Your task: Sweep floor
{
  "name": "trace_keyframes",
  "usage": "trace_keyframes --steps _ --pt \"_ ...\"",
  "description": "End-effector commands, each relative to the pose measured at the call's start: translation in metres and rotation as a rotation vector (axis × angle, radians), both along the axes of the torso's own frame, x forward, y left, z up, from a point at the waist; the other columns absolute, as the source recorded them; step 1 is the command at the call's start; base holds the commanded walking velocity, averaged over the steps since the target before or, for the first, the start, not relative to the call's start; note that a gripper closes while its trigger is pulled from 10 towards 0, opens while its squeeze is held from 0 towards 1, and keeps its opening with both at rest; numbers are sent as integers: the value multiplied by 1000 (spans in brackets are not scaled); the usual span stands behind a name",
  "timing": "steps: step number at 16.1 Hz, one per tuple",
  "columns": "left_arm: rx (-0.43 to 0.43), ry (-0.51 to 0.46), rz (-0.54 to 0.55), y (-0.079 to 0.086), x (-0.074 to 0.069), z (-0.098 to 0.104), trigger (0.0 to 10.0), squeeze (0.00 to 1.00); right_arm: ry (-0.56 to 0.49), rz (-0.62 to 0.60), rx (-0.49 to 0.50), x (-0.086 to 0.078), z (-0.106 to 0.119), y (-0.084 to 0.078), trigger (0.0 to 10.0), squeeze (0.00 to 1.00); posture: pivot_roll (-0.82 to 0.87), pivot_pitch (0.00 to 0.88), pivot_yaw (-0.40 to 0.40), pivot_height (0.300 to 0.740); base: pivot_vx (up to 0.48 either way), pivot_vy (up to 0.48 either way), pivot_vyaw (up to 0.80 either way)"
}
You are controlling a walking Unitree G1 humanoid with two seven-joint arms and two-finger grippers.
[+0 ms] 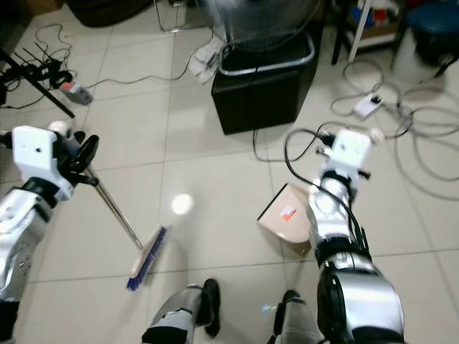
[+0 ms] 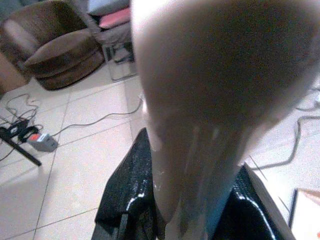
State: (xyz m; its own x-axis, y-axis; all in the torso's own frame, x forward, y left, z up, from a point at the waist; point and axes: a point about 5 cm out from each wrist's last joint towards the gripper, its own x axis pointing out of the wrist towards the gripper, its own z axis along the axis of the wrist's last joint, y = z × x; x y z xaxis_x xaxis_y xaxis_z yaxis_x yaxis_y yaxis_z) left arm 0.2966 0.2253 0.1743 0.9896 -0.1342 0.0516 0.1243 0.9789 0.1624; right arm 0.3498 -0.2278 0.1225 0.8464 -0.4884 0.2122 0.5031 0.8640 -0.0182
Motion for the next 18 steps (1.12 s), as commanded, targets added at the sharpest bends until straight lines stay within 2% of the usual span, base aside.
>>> trace_keyframes --steps 1,2,4,6,8,10,13,15,17,18 --pt "29 -4 42 6 0 -1 10000 0 -37 27 25 0 3 3 0 0 115 126 165 740 0 0 0" --pt "44 34 64 6 4 -11 10000 0 -51 137 108 -1 3 3 0 0 29 92 153 740 0 0 0" --pt "54 57 74 5 7 -17 10000 0 -39 199 137 -1 3 1 0 0 -1 85 158 740 0 0 0" --pt "70 120 82 -4 10 -31 10000 0 3 370 104 -9 6 7 0 0 -66 58 193 740 0 0 0" --pt "75 141 87 -11 17 -36 10000 0 25 464 87 -12 9 14 0 0 -104 41 203 740 0 0 0" --pt "52 146 84 -21 25 -38 10000 0 68 574 42 -16 18 23 0 0 -115 28 171 740 0 0 0" --pt "27 110 79 -23 22 -35 10000 0 87 655 29 -19 26 34 0 0 -97 15 109 740 0 0 0" --pt "34 64 147 -20 14 -35 10000 0 138 712 29 -20 15 42 0 0 -75 15 75 740 0 0 0" --pt "35 62 157 -23 10 -37 10000 0 168 691 21 -19 9 44 196 0 -65 28 64 740 0 0 0" --pt "46 50 158 -24 7 -38 10000 0 172 662 14 -20 7 45 10000 0 -62 28 61 740 0 0 0"
